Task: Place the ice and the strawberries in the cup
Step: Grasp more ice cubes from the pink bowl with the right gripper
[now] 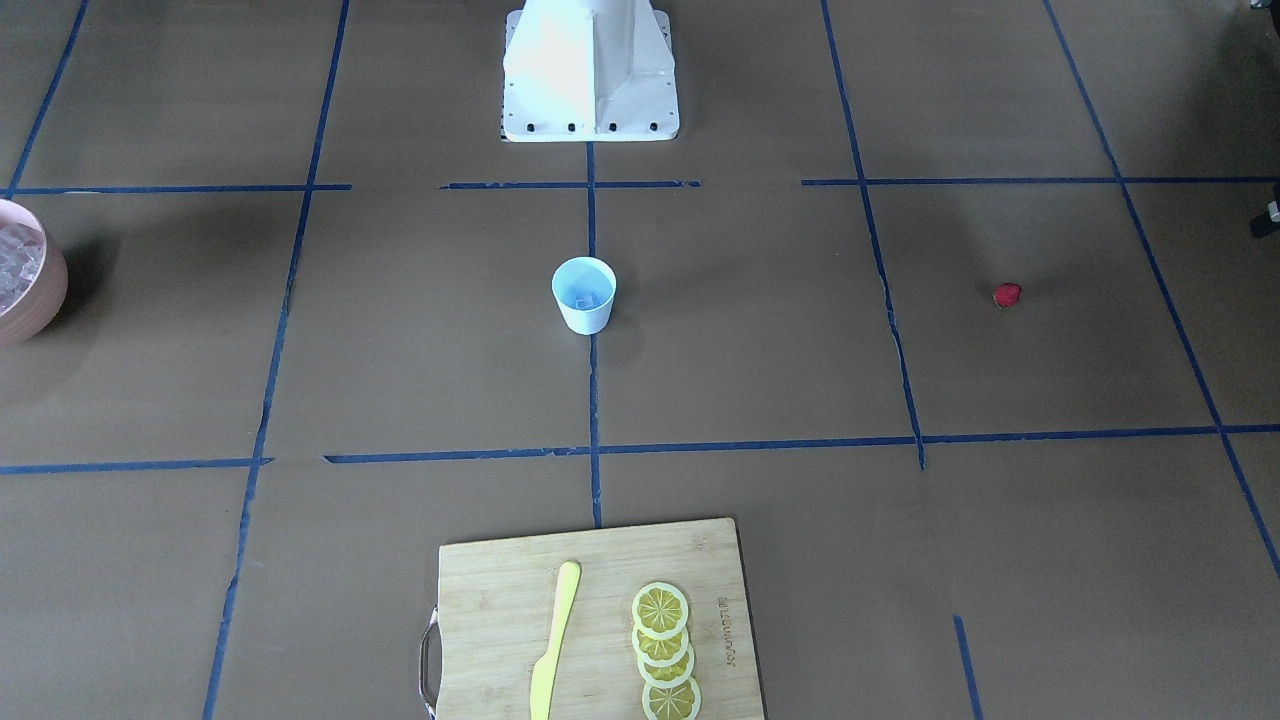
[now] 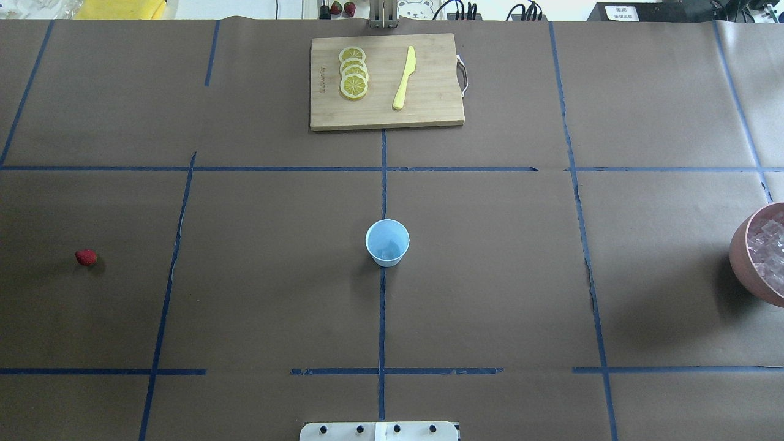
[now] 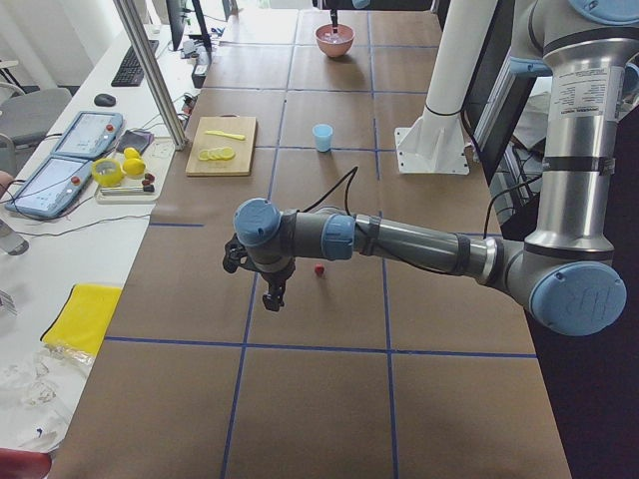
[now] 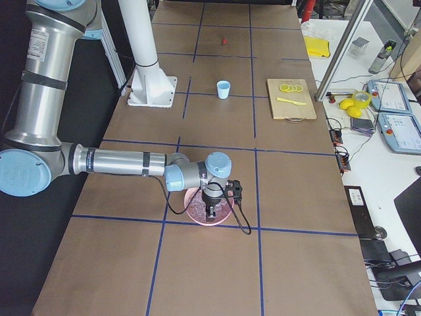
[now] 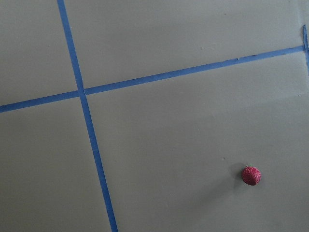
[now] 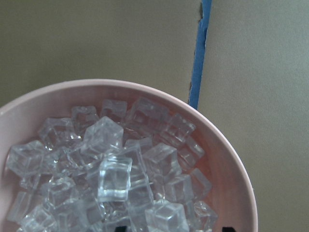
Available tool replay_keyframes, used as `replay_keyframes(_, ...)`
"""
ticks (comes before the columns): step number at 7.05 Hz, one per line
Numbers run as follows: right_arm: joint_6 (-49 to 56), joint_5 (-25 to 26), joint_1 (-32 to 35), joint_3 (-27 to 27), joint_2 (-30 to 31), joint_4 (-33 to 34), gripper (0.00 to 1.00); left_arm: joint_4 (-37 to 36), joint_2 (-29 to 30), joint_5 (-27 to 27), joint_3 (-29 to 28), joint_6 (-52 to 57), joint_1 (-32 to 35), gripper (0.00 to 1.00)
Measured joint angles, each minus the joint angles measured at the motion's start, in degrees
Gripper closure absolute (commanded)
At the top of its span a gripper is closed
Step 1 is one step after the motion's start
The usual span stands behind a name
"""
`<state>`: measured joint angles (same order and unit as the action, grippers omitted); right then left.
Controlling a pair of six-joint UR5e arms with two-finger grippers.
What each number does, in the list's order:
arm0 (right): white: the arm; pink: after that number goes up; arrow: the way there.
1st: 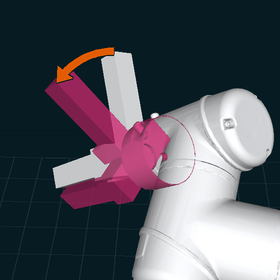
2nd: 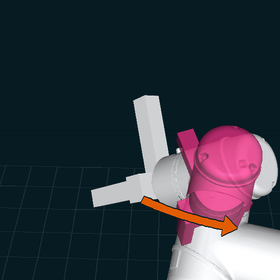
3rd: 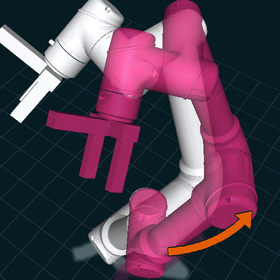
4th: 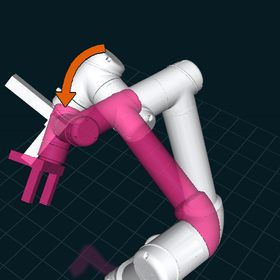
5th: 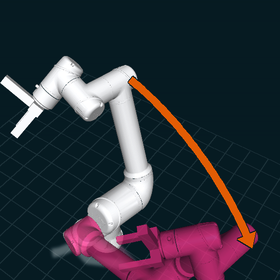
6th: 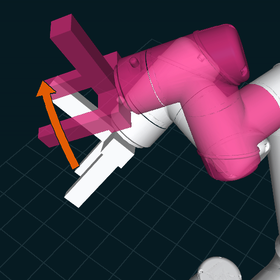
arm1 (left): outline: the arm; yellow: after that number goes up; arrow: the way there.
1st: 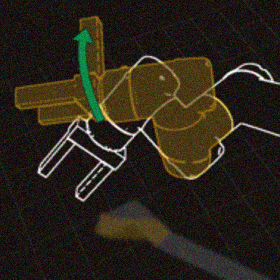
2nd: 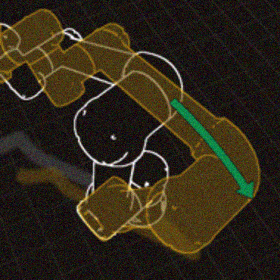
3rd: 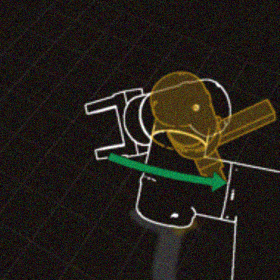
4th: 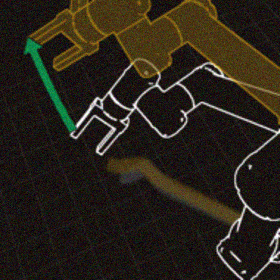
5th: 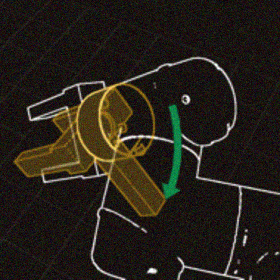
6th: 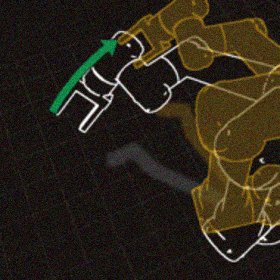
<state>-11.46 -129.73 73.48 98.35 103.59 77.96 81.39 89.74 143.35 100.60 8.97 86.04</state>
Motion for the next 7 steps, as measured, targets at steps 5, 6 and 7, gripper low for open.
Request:
replay_keyframes(5,-0.06,-0.06,-0.47,-1.15,-1.15,0.0,0.31,-0.08,-0.04,-0.02,0.23,0.0,0.0,0.0)
replay_keyframes(6,-0.09,-0.1,-0.66,-1.27,-1.16,0.0,0.32,-0.08,-0.04,-0.01,0.25,0.0,0.0,0.0)
replay_keyframes(7,-0.15,-0.21,-0.81,-1.43,-1.14,0.0,0.36,-0.08,-0.06,0.0,0.31,0.0,0.02,0.0)
